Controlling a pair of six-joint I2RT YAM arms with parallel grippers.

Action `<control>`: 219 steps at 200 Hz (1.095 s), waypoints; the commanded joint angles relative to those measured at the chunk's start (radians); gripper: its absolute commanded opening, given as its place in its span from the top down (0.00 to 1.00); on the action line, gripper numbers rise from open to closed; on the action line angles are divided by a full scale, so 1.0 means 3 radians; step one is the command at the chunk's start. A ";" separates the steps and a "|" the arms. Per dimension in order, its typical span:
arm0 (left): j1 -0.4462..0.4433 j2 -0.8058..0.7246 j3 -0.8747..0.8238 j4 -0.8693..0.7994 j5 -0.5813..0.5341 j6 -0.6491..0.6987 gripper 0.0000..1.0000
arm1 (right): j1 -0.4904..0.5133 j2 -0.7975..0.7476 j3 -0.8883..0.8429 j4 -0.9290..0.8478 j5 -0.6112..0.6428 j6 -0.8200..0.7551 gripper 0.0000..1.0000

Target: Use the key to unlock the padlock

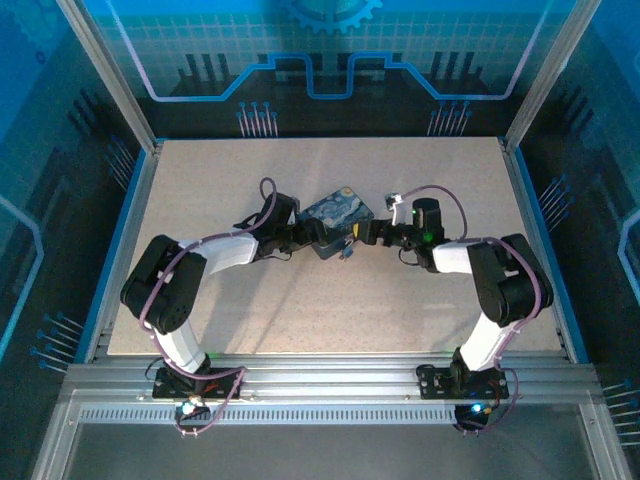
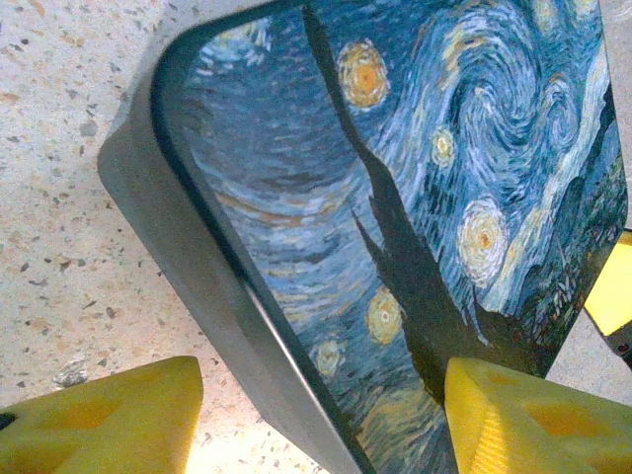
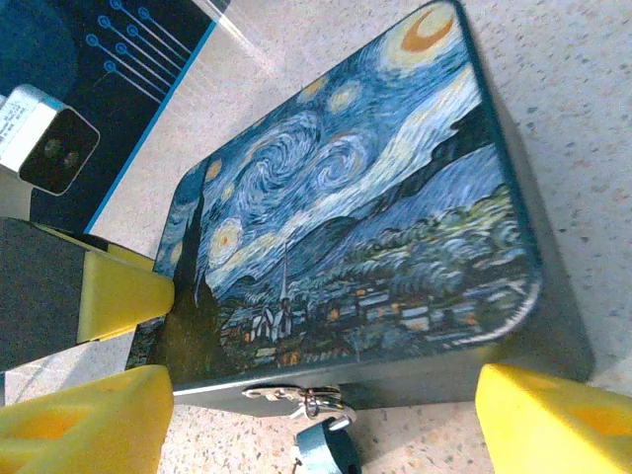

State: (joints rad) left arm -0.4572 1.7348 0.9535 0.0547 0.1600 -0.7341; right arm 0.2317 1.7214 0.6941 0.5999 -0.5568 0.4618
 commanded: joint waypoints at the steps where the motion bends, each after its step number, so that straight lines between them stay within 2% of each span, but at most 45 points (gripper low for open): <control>1: -0.0050 -0.0062 -0.0110 -0.0405 -0.0076 0.0003 0.32 | -0.0081 -0.0262 -0.0171 0.0022 -0.0037 -0.0165 0.15; 45: -0.0050 -0.0293 -0.0032 -0.0419 -0.0103 0.0018 0.24 | -0.0210 -0.0671 -0.0599 0.0048 -0.0043 -0.0194 0.13; 83: -0.0051 -0.0512 0.0022 -0.0455 -0.0096 0.0025 0.24 | -0.0229 -0.0719 -0.0833 0.0295 -0.0330 -0.0160 0.16; 111: -0.0090 -0.0576 0.0111 -0.0463 -0.0036 0.0023 0.30 | -0.0156 -0.0563 -0.0866 0.0522 -0.0390 -0.0101 0.19; 145: -0.0174 -0.0498 0.0353 -0.0478 0.0036 0.0045 0.38 | -0.0071 -0.0190 -0.0842 0.1089 -0.0445 0.0092 0.24; 185: -0.0237 -0.0224 0.0671 -0.0436 0.0186 0.0026 0.42 | 0.0029 0.0218 -0.0673 0.1406 -0.0466 0.0219 0.25; 219: -0.0273 0.0047 0.0854 -0.0383 0.0282 -0.0032 0.42 | 0.0126 0.0451 -0.0492 0.1421 -0.0449 0.0253 0.26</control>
State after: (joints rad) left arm -0.5259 1.6905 1.1690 -0.0654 0.1986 -0.7322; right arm 0.2432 1.8114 0.4965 0.9592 -0.6750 0.5171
